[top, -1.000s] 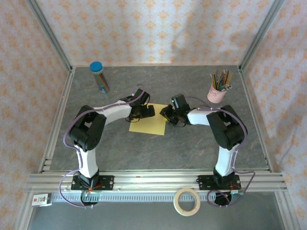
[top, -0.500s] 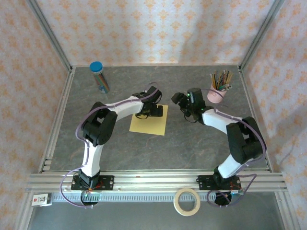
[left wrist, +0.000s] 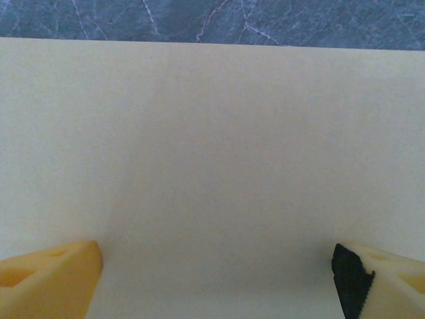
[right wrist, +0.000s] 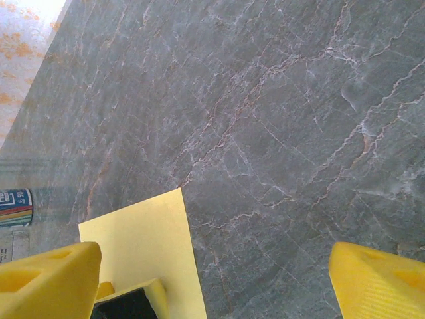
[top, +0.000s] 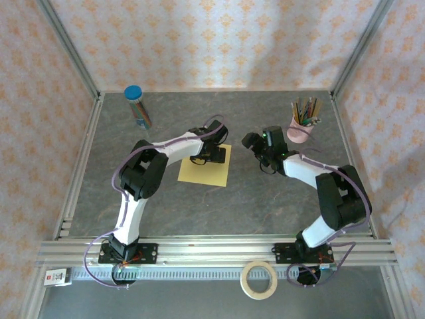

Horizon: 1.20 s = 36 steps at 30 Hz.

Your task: Fold a paper plane with a square sheet of paper (pick it up from the middle)

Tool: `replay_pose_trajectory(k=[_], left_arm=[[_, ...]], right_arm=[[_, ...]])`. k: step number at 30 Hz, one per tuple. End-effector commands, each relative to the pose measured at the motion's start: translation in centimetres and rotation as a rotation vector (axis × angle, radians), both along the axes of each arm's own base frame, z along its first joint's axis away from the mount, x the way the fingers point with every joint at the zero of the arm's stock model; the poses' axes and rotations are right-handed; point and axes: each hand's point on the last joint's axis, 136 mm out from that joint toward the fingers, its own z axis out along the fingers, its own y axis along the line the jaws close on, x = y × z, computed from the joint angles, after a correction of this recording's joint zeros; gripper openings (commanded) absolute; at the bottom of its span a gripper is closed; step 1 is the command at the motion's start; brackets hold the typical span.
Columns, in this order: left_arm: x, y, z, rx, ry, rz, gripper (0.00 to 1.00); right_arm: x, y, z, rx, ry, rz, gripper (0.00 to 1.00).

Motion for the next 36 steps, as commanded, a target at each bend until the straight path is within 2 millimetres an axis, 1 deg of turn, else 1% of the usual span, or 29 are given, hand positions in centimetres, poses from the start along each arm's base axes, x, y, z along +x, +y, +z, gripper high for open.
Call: replay_pose_trajectory(k=[1,11,15,21,27,30,34,36], left_arm=[[-1.1,1.1,-1.8,0.072,0.050,-0.001,0.92],[-2.9,1.9,-4.7,0.080,0.111,0.008,0.89],[-3.3,2.2,-5.0,0.088,0.117,0.011,0.88],[-3.1,2.6,-4.7,0.088,0.106,0.025,0.84],[-2.9,3.0,-4.5,0.079,0.095,0.042,0.83],[-2.6,3.0,-4.1,0.071,0.083,0.047,0.82],[-2.0,2.5,-2.8,0.045,0.057,0.053,0.82],[-1.4,2.0,-1.2,0.019,0.033,0.050,0.82]], right_arm=[[0.1,-0.3,-0.5,-0.027,0.006,-0.002,0.87],[0.2,-0.1,-0.7,-0.026,0.015,0.002,0.86],[0.3,-0.1,-0.8,-0.024,0.019,0.002,0.85],[0.4,0.0,-0.7,-0.018,0.019,0.001,0.85],[0.4,0.0,-0.6,-0.016,0.017,0.002,0.85],[0.4,0.0,-0.5,-0.014,0.016,0.001,0.85],[0.4,0.0,-0.3,-0.012,0.012,0.000,0.84],[0.4,0.1,-0.2,-0.011,0.011,0.001,0.84]])
